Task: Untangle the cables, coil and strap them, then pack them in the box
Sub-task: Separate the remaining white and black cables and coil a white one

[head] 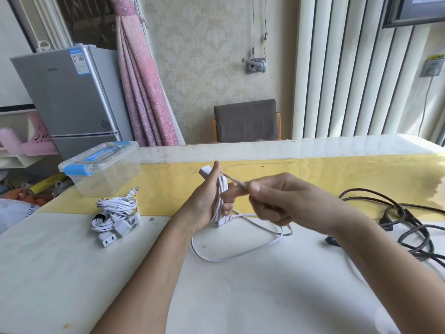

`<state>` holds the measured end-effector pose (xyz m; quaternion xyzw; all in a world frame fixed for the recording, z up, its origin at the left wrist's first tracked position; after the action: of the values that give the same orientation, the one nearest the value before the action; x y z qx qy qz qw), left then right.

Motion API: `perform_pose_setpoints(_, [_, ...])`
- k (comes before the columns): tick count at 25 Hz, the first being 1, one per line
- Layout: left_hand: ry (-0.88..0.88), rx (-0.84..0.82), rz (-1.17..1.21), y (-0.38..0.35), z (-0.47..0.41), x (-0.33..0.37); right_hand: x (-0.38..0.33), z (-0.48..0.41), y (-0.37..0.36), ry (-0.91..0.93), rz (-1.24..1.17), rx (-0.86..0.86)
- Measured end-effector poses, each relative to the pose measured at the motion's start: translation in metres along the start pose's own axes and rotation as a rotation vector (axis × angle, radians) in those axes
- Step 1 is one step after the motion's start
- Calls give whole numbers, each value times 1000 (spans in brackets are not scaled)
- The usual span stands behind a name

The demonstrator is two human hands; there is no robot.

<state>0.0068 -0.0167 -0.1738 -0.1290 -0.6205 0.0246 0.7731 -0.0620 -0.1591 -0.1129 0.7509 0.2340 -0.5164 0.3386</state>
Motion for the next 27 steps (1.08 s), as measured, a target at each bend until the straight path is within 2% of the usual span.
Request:
perform_pose_setpoints(4, [-50,-22,307,7,1,10,18,-4,-31,-119,218,-189])
perform_pose_setpoints(8, [-84,-124,549,8,6,19,48,-6,-37,-331,490,-225])
perform_pose_setpoints(9, [-51,-198,616,7,7,18,54,-7,-33,-362,521,-206])
perform_pose_setpoints(11, [58,-475,735,-1,13,17,61,-8,-19,-403,555,-146])
perform_pose_setpoints(12, [96,-594,730,-5,18,16,63,-7,-12,-414,543,-123])
perform_pose_setpoints(16, [132,-861,476,-18,40,16,61,-1,14,-392,483,-70])
perform_pose_setpoints(20, [177,-1107,274,-21,61,12,53,12,52,-402,519,150])
perform_pose_setpoints(22, [235,-1182,260,-18,66,12,48,22,76,-395,472,321])
perform_pose_setpoints(24, [281,-1180,191,-17,63,8,42,31,95,-363,453,486])
perform_pose_setpoints(27, [351,-1193,29,-19,58,-2,36,33,104,-275,268,599])
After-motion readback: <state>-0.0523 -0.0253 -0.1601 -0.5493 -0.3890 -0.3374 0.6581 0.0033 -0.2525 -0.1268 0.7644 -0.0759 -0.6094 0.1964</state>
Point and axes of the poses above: each hand's wrist, its own z-axis away from the middle knuckle, its own y-axis out of the back of the hand, x = y × z, the point moved 5 cm from there along -z, towards the middle knuckle, and after that the axes turned 1 degree about z, right-handed, at the moved point
